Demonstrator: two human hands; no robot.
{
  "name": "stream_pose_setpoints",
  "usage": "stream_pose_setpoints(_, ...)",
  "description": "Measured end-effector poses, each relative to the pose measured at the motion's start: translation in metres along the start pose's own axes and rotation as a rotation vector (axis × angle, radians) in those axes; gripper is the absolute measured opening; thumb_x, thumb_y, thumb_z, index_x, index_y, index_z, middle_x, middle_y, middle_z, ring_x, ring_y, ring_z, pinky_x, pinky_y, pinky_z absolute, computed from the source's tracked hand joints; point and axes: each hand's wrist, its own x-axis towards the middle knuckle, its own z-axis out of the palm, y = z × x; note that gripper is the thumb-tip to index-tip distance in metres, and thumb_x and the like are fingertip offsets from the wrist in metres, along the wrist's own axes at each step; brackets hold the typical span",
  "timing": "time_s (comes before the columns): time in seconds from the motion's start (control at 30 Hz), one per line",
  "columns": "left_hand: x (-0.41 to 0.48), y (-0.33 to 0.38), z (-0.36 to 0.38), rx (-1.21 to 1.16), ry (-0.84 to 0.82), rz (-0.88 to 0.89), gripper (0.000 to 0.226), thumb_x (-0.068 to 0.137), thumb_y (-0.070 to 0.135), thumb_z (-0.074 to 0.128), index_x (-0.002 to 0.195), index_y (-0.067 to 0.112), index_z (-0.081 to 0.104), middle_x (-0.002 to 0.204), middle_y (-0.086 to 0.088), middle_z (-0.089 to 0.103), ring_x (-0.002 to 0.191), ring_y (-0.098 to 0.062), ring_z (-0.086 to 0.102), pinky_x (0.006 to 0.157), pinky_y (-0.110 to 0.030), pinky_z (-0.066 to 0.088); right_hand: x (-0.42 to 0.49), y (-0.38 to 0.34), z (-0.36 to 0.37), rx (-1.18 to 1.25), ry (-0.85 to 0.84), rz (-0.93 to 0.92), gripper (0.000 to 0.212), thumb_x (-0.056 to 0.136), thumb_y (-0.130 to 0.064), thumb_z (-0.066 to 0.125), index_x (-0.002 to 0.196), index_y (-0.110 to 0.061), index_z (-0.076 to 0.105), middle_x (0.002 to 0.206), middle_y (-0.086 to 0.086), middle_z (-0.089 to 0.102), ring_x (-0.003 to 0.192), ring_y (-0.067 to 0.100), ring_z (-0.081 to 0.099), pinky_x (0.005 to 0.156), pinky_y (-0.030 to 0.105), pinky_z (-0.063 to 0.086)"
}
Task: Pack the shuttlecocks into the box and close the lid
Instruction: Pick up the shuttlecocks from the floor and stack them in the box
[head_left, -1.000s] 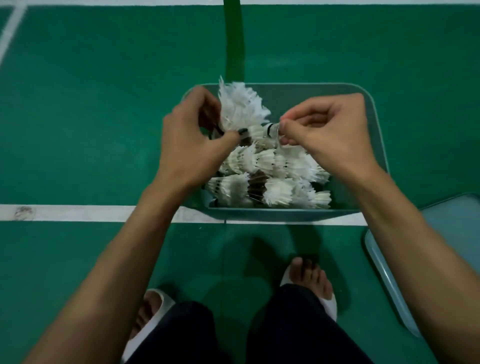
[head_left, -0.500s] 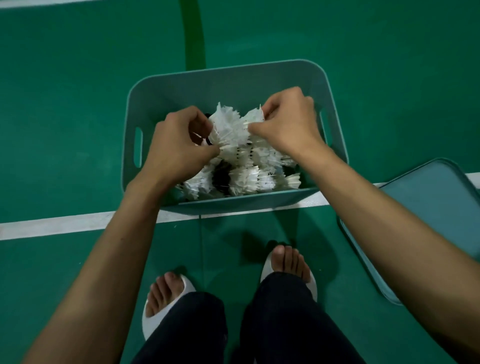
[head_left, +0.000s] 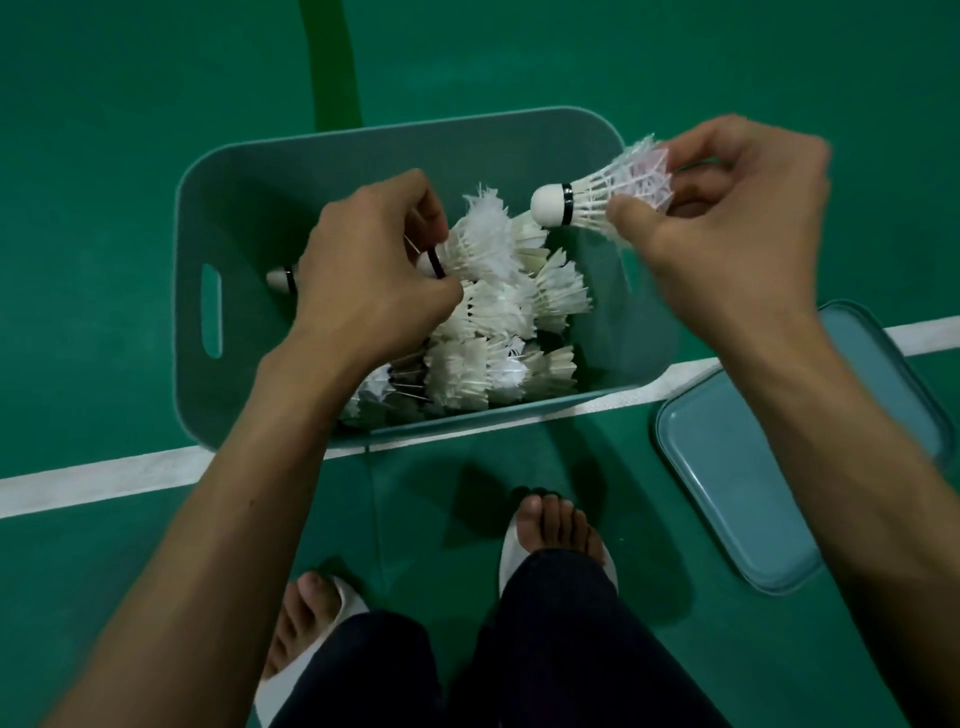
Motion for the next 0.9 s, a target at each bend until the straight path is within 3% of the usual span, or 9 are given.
stream_pose_setpoints(0.17, -0.001, 0.008, 0.011, -0.189, -0.119, -0.029, 0.043, 0.071, 0.022, 0.086, 0.106, 0.024, 0.062, 0.085, 0.007, 0.065, 0.075, -0.013, 0.065, 0.069, -0.037, 0.058, -0.005, -0.015, 0.000, -0.055, 0.079, -0.182, 0.010, 0.074, -0.021, 0.071, 0.078, -0.026, 0.064, 0.075, -0.007, 0.072, 0.063, 0.007, 0.068, 0.059, 0.025, 0.056)
stream_pose_setpoints(0.27, 0.001, 0.019, 0.029, -0.323, -0.266, -0.011, 0.032, 0.073, 0.023, 0.089, 0.094, 0.024, 0.065, 0.086, 0.009, 0.067, 0.068, 0.000, 0.060, 0.066, -0.025, 0.052, -0.002, -0.026, -0.007, -0.098, 0.197, -0.326, 0.008, 0.081, -0.025, 0.066, 0.087, -0.019, 0.068, 0.079, -0.005, 0.071, 0.066, 0.006, 0.068, 0.062, 0.030, 0.056)
stream_pose_setpoints(0.33, 0.003, 0.028, 0.044, -0.258, -0.330, 0.061, 0.025, 0.073, 0.024, 0.088, 0.088, 0.024, 0.068, 0.086, 0.012, 0.071, 0.062, 0.009, 0.058, 0.059, -0.015, 0.046, 0.002, -0.029, -0.009, -0.115, 0.237, -0.344, 0.012, 0.084, -0.030, 0.065, 0.086, -0.019, 0.069, 0.080, -0.007, 0.072, 0.069, 0.005, 0.069, 0.064, 0.031, 0.056)
stream_pose_setpoints(0.4, 0.003, 0.034, 0.057, -0.141, -0.386, 0.134, 0.027, 0.073, 0.027, 0.085, 0.095, 0.022, 0.070, 0.088, 0.011, 0.072, 0.068, 0.003, 0.062, 0.060, -0.021, 0.051, 0.004, -0.029, -0.010, -0.115, 0.234, -0.354, 0.009, 0.084, -0.030, 0.065, 0.084, -0.021, 0.067, 0.079, -0.007, 0.071, 0.069, 0.005, 0.069, 0.064, 0.031, 0.055)
stream_pose_setpoints(0.5, 0.001, 0.034, 0.069, 0.075, -0.460, 0.276, 0.047, 0.078, 0.029, 0.077, 0.121, 0.027, 0.059, 0.090, 0.007, 0.068, 0.079, -0.017, 0.063, 0.059, -0.029, 0.045, -0.002, -0.024, -0.008, -0.106, 0.223, -0.358, 0.010, 0.081, -0.022, 0.067, 0.087, -0.014, 0.069, 0.077, -0.004, 0.069, 0.066, 0.008, 0.067, 0.061, 0.031, 0.055)
stream_pose_setpoints(0.63, 0.002, 0.027, 0.072, 0.346, -0.469, 0.454, 0.072, 0.089, 0.039, 0.067, 0.152, 0.038, 0.031, 0.097, -0.008, 0.068, 0.077, -0.027, 0.052, 0.062, -0.032, 0.036, -0.010, -0.017, -0.004, -0.071, 0.172, -0.311, 0.013, 0.077, -0.016, 0.067, 0.087, -0.009, 0.070, 0.077, 0.001, 0.071, 0.065, 0.013, 0.067, 0.058, 0.033, 0.055)
stream_pose_setpoints(0.73, 0.005, 0.036, 0.066, 0.496, -0.466, 0.486, 0.060, 0.093, 0.033, 0.060, 0.150, 0.034, 0.039, 0.098, -0.006, 0.065, 0.081, -0.025, 0.049, 0.065, -0.032, 0.035, -0.013, -0.012, -0.003, -0.072, 0.138, -0.305, 0.014, 0.076, -0.015, 0.067, 0.087, -0.007, 0.070, 0.078, 0.003, 0.073, 0.065, 0.014, 0.069, 0.059, 0.033, 0.056)
stream_pose_setpoints(0.9, 0.004, 0.036, 0.070, 0.610, -0.547, 0.566, 0.051, 0.091, 0.024, 0.056, 0.142, 0.030, 0.052, 0.118, -0.006, 0.069, 0.104, -0.028, 0.066, 0.074, -0.033, 0.048, -0.018, -0.008, -0.009, -0.087, 0.092, -0.282, 0.011, 0.076, -0.015, 0.068, 0.086, -0.010, 0.070, 0.076, 0.001, 0.073, 0.063, 0.012, 0.069, 0.060, 0.033, 0.057)
